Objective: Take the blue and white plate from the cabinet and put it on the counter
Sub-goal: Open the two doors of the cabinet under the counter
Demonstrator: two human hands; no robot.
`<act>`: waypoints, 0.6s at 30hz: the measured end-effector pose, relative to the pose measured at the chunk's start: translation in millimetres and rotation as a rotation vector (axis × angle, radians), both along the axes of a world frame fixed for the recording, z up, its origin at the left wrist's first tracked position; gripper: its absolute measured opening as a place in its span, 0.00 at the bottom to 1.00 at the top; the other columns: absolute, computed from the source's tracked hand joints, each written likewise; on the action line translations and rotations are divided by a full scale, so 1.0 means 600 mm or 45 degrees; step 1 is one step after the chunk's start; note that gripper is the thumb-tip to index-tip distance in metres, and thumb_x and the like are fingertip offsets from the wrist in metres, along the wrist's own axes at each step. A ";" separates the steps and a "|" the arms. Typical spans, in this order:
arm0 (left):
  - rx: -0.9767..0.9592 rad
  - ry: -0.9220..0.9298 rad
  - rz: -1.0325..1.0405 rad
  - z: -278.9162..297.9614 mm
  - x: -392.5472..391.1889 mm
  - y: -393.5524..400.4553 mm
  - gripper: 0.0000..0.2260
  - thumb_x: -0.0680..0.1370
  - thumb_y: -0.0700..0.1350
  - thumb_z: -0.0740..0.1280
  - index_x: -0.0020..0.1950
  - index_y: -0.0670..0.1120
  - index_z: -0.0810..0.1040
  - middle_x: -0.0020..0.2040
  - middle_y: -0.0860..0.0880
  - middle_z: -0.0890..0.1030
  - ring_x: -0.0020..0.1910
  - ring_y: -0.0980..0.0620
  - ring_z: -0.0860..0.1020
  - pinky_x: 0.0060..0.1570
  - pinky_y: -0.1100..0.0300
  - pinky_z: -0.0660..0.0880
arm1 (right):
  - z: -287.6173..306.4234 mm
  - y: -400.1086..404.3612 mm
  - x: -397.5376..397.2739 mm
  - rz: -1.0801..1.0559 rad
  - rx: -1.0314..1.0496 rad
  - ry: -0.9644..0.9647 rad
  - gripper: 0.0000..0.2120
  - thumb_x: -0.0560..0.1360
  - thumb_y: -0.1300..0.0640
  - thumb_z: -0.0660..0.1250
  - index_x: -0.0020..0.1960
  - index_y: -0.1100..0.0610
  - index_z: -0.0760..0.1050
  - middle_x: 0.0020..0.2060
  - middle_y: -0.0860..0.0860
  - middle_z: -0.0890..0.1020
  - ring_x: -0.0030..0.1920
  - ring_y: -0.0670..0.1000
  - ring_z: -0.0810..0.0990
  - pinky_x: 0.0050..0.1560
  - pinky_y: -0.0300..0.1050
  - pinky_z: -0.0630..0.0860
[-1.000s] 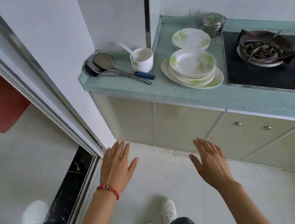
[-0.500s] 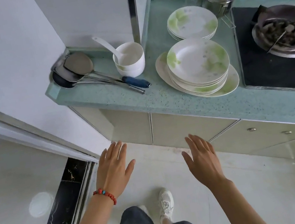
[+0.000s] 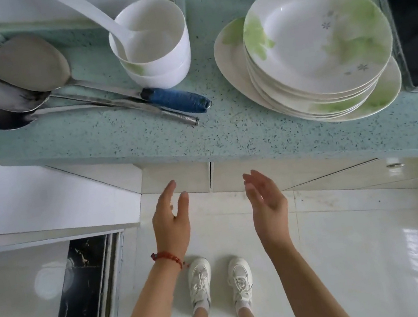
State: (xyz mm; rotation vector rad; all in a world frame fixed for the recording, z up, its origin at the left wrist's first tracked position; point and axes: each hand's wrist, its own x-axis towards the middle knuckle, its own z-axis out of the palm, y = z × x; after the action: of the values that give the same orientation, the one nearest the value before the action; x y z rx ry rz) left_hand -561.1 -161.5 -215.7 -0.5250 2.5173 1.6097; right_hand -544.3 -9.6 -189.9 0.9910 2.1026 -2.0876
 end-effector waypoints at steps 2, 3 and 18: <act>0.258 -0.022 0.213 0.002 -0.028 0.014 0.08 0.77 0.42 0.62 0.55 0.50 0.75 0.55 0.47 0.79 0.58 0.49 0.76 0.53 0.63 0.72 | -0.010 -0.010 -0.025 -0.154 -0.245 0.032 0.11 0.76 0.64 0.61 0.53 0.51 0.75 0.50 0.49 0.82 0.52 0.48 0.80 0.51 0.41 0.77; 0.362 -0.033 0.281 0.007 -0.041 0.021 0.07 0.77 0.42 0.63 0.50 0.52 0.76 0.51 0.48 0.81 0.55 0.50 0.77 0.51 0.60 0.74 | -0.012 -0.013 -0.036 -0.220 -0.356 0.049 0.11 0.76 0.65 0.60 0.52 0.52 0.75 0.49 0.50 0.82 0.50 0.49 0.81 0.48 0.40 0.79; 1.379 -0.290 0.511 0.027 -0.080 0.035 0.09 0.75 0.32 0.61 0.41 0.44 0.76 0.34 0.50 0.84 0.40 0.53 0.82 0.41 0.62 0.79 | -0.015 -0.029 -0.064 -0.483 -1.098 0.059 0.10 0.76 0.69 0.57 0.40 0.59 0.71 0.36 0.55 0.79 0.42 0.54 0.81 0.52 0.46 0.78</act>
State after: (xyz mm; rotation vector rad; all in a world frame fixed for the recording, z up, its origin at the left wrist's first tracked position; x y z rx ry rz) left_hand -609.0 -140.3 -199.2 -0.9635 1.1088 2.4973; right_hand -582.5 -27.1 -198.9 1.2142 0.8290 -2.7710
